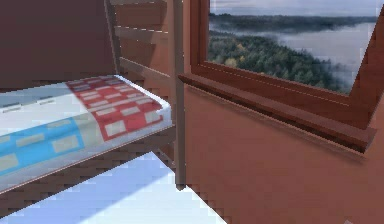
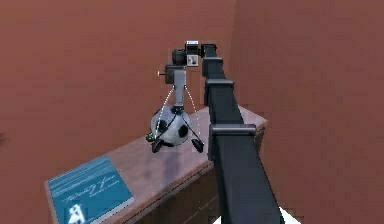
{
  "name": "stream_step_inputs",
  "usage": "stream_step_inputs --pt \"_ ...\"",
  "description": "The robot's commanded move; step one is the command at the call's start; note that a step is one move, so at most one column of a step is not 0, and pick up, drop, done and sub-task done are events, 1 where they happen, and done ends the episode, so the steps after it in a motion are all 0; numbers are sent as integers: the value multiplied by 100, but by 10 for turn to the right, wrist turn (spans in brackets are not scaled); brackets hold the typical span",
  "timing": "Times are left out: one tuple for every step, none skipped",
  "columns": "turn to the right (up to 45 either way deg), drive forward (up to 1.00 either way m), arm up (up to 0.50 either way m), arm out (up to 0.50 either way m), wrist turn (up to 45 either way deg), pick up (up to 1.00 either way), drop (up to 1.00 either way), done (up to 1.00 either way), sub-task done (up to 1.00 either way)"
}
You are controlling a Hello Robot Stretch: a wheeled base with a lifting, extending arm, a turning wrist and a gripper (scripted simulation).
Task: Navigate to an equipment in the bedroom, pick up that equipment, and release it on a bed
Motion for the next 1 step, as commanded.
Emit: stream_step_inputs --pt "0 0 0 0 450 0 0 0 0"
